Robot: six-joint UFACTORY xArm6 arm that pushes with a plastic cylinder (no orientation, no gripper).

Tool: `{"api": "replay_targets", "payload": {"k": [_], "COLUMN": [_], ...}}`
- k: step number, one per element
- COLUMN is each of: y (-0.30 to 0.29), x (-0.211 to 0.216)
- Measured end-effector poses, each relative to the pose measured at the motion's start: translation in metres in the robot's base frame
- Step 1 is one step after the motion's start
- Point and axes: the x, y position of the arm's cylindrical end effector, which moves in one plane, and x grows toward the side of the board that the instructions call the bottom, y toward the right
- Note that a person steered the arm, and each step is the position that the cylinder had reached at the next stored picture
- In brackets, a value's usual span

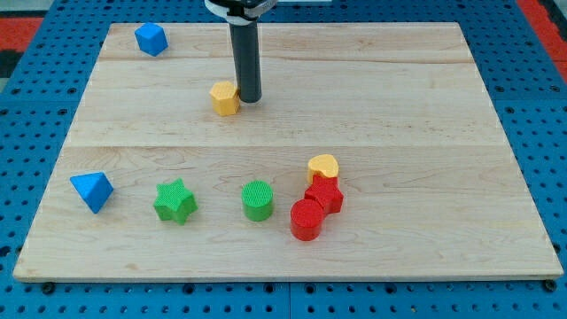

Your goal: Place the green circle at the top right of the green star

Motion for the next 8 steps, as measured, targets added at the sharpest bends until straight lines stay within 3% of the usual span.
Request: {"api": "replay_targets", "payload": {"k": [2,4,6,8], "y": [-0.096,-0.092,-0.130,-0.093], "x": [0.028,0.117,0.163,0.216]}}
